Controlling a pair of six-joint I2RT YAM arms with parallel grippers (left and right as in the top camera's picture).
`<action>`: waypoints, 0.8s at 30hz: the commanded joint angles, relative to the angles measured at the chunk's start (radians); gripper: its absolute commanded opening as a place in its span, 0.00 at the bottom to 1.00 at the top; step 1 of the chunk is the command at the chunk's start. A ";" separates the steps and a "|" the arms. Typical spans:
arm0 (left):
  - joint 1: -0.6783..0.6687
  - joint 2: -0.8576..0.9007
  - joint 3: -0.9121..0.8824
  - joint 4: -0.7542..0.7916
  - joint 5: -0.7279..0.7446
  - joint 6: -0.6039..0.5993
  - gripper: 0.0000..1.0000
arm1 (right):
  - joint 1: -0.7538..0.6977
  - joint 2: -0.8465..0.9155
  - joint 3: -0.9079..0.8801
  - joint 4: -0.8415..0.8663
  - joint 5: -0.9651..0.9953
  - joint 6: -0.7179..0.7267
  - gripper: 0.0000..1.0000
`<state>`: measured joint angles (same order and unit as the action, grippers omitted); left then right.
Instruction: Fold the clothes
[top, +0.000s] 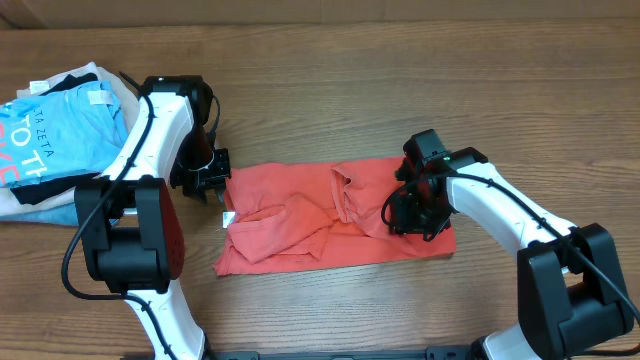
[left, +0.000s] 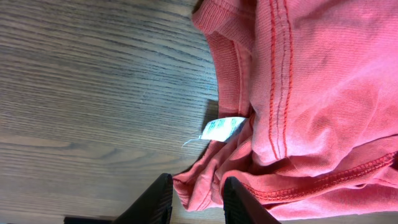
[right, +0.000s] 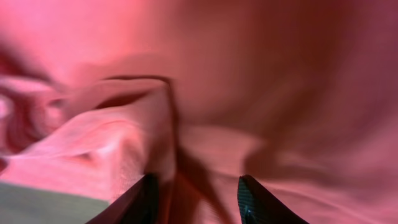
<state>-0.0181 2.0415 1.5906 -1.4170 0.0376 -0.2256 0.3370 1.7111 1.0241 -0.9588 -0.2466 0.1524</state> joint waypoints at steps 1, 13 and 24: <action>0.006 -0.022 0.017 -0.004 0.011 0.027 0.31 | 0.039 0.000 -0.004 0.006 -0.204 -0.156 0.45; 0.006 -0.022 0.017 -0.008 0.011 0.028 0.31 | 0.103 0.000 -0.004 0.015 -0.346 -0.298 0.52; 0.006 -0.022 0.017 -0.011 0.011 0.027 0.31 | 0.102 0.000 -0.004 -0.018 -0.384 -0.363 0.58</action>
<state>-0.0181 2.0415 1.5906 -1.4242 0.0376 -0.2256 0.4347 1.7111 1.0241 -0.9848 -0.6041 -0.1825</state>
